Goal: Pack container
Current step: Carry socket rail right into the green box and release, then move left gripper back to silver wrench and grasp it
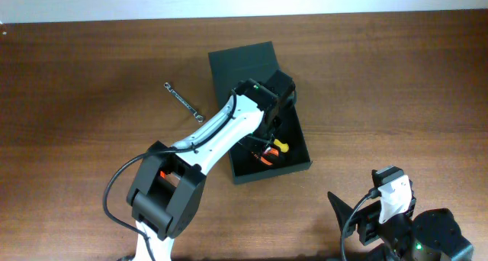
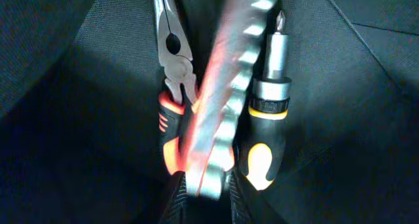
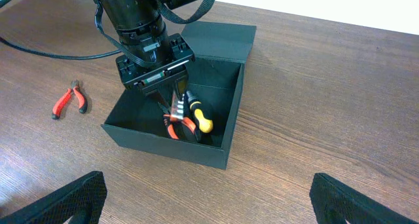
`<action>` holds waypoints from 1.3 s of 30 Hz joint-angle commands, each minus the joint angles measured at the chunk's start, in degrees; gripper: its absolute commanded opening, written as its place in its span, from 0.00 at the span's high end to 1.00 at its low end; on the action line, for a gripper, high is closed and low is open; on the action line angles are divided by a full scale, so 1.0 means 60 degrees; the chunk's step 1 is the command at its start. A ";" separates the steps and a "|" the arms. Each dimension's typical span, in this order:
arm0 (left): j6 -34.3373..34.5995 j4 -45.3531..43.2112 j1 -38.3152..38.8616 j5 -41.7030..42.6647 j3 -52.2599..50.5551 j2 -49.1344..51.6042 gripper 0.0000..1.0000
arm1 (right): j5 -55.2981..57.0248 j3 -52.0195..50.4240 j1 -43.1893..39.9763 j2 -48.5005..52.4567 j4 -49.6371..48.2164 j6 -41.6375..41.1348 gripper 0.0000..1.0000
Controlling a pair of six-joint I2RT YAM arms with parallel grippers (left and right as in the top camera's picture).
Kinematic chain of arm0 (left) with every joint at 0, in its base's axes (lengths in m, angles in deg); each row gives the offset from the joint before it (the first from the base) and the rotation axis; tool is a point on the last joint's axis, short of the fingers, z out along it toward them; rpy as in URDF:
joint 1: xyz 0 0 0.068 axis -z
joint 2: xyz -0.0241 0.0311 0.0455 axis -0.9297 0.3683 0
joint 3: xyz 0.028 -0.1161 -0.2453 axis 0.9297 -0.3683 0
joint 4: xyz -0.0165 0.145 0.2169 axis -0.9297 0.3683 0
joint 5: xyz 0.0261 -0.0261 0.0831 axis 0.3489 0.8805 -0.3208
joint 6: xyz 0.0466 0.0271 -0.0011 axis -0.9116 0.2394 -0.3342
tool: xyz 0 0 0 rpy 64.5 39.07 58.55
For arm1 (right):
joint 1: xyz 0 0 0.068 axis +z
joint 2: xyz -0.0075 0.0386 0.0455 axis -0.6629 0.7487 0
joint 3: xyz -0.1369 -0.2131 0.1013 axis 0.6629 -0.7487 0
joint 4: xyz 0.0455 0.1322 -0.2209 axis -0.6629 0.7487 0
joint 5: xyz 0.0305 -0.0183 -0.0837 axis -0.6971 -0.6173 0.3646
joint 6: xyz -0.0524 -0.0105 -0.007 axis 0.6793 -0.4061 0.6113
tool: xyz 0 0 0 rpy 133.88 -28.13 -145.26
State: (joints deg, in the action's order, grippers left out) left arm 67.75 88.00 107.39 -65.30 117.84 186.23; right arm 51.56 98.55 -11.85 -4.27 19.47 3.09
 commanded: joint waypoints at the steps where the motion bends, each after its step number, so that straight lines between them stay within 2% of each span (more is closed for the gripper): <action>1: 0.0135 0.0004 0.0036 -0.0066 0.0066 0.0087 0.76 | 0.0117 -0.0007 -0.0018 -0.0055 -0.0026 -0.0076 0.01; 6: 0.0131 0.0007 0.0036 -0.0047 0.0062 0.0022 0.76 | 0.0117 -0.0007 -0.0018 -0.0055 -0.0022 -0.0076 0.01; 11: -0.0131 0.0022 0.0036 -0.0270 0.0062 -0.0889 0.66 | 0.0117 -0.0007 -0.0018 -0.0055 -0.0026 -0.0076 0.01; 14: -0.0780 0.0106 0.0025 -0.0936 0.0062 -0.1887 0.45 | 0.0117 -0.0007 -0.0018 -0.0055 -0.0026 -0.0076 0.01; 17: -0.1213 0.0448 -0.0095 -0.1887 0.0062 -0.2936 0.00 | 0.0117 -0.0007 -0.0018 -0.0055 -0.0026 -0.0076 0.01; 21: -0.1282 0.1290 -0.0787 -0.2550 0.0062 -0.4044 0.01 | 0.0117 -0.0007 -0.0018 -0.0055 -0.0026 -0.0076 0.01; 27: -0.1304 0.2805 -0.2925 -0.2557 0.0062 -0.4641 0.01 | 0.0117 -0.0007 -0.0018 -0.0055 -0.0022 -0.0076 0.01; 28: -0.1537 0.2812 -0.3264 -0.2554 0.0062 -0.4575 0.01 | 0.0117 -0.0007 -0.0018 -0.0055 -0.0026 -0.0076 0.01; 33: -0.4244 0.1563 -0.4725 -0.1905 0.0073 -0.3894 0.01 | 0.0117 -0.0007 -0.0018 -0.0055 -0.0026 -0.0076 0.01; 39: -0.4645 0.1483 -0.5246 -0.1537 0.0386 -0.2871 0.01 | 0.0117 -0.0007 -0.0018 -0.0055 -0.0022 -0.0076 0.01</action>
State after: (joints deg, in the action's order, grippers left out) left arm 44.56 96.80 76.48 -76.36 118.30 166.48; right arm 51.56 98.55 -11.85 -4.27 19.47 3.07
